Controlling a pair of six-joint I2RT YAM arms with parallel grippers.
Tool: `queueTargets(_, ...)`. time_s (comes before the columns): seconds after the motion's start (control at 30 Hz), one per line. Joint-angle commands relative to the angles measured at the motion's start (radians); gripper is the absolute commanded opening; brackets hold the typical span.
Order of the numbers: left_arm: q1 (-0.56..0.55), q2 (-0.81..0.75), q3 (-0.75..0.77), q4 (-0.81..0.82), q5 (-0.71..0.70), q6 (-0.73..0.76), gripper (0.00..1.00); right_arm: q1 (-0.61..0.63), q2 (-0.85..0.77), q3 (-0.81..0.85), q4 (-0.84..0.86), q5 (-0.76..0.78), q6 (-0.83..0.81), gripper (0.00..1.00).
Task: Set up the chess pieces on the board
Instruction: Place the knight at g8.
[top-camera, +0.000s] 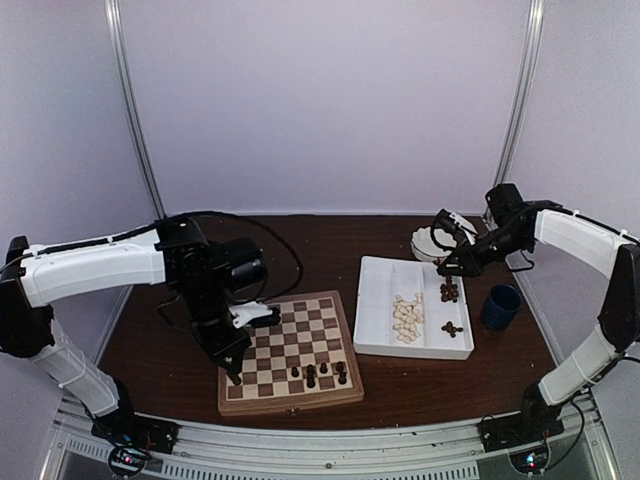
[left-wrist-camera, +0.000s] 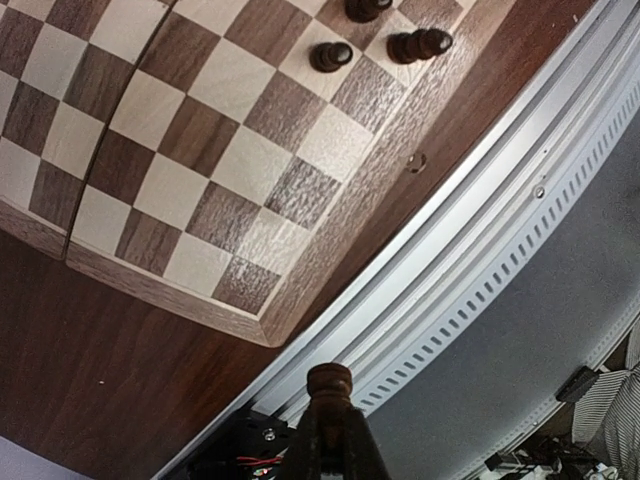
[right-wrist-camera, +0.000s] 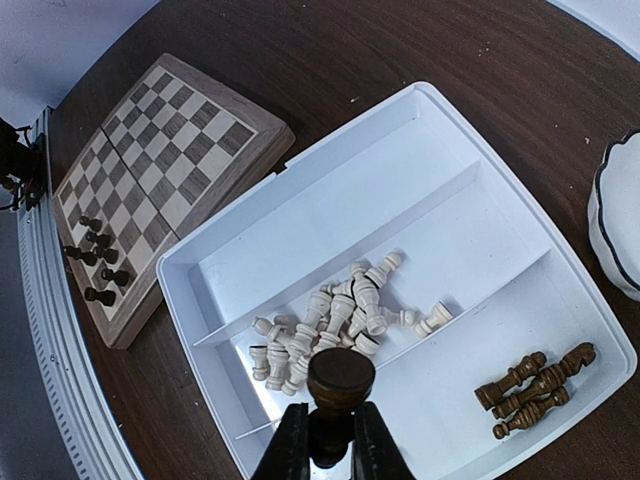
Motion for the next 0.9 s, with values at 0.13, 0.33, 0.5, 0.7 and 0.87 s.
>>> queueTargets(0.13,-0.090,0.035,-0.038,0.069,-0.100,-0.040,0.00,-0.005,0.010,0.000,0.013,0.004,-0.004,0.14)
queueTargets(0.33,-0.122,0.082,-0.033,0.109,-0.198,-0.117,0.00,-0.006,0.002,-0.003,0.005,0.011,-0.008,0.14)
queueTargets(0.5,-0.134,0.097,-0.054,0.156,-0.201,-0.168,0.00,-0.005,-0.006,-0.012,0.007,0.017,-0.009,0.14)
queueTargets(0.7,-0.135,0.133,-0.075,0.175,-0.193,-0.180,0.00,-0.006,-0.003,-0.007,0.002,0.016,-0.010,0.14)
queueTargets(0.87,-0.136,0.155,-0.070,0.180,-0.207,-0.186,0.00,-0.005,-0.009,-0.014,0.002,0.019,-0.012,0.14)
